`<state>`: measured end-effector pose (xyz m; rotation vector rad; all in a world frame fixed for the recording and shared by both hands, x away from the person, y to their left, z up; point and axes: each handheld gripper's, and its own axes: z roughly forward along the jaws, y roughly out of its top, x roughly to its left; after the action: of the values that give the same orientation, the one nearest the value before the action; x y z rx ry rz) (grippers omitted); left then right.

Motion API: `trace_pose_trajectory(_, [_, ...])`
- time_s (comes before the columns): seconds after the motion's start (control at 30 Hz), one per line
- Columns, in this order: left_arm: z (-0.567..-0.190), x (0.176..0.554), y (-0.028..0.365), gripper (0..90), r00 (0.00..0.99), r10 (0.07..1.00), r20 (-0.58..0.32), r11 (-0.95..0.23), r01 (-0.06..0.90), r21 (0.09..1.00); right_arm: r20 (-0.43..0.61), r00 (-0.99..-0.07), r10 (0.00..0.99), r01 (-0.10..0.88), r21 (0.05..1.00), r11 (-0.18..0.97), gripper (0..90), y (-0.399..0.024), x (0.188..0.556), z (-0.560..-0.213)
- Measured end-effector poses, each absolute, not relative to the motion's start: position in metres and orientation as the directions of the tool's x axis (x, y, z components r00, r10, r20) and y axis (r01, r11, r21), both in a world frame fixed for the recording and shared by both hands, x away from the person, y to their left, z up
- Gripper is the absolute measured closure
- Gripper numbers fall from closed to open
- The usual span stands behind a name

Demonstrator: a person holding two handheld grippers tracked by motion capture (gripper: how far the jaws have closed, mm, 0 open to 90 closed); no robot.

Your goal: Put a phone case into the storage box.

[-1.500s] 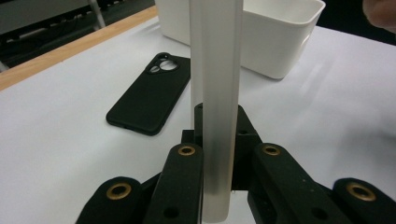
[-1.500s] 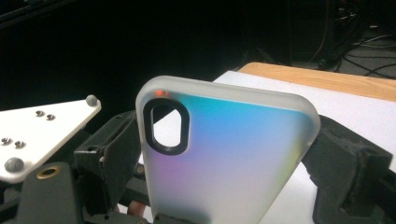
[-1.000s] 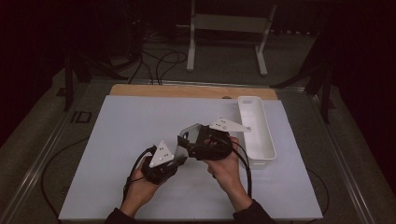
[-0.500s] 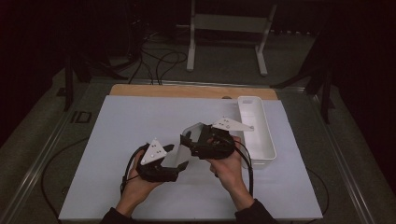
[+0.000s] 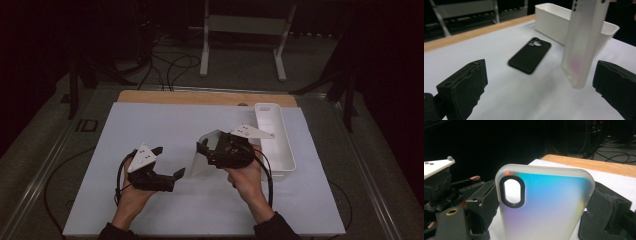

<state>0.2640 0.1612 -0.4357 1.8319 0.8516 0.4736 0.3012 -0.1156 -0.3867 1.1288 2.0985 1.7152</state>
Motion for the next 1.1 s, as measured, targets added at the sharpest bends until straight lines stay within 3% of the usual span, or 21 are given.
trace_pose_trajectory(0.53, [-0.463, 0.25, 0.212, 0.0, 0.601, 0.798, -0.05, -0.184, 0.323, 0.928, 0.274, -0.671, 0.689, 0.414, 0.909, 0.042, 17.0, -0.122, 0.308, -0.386])
trace_pose_trajectory(0.73, [-0.476, 0.24, 0.223, 0.0, 0.572, 0.82, 0.001, -0.22, 0.315, 0.923, 0.262, -0.67, 0.695, 0.402, 0.915, 0.043, 16.9, -0.125, 0.309, -0.384])
trace_pose_trajectory(1.1, [-0.484, 0.232, 0.238, 0.0, 0.57, 0.821, -0.031, -0.183, 0.315, 0.931, 0.22, -0.652, 0.726, 0.375, 0.925, 0.057, 16.9, -0.134, 0.318, -0.377])
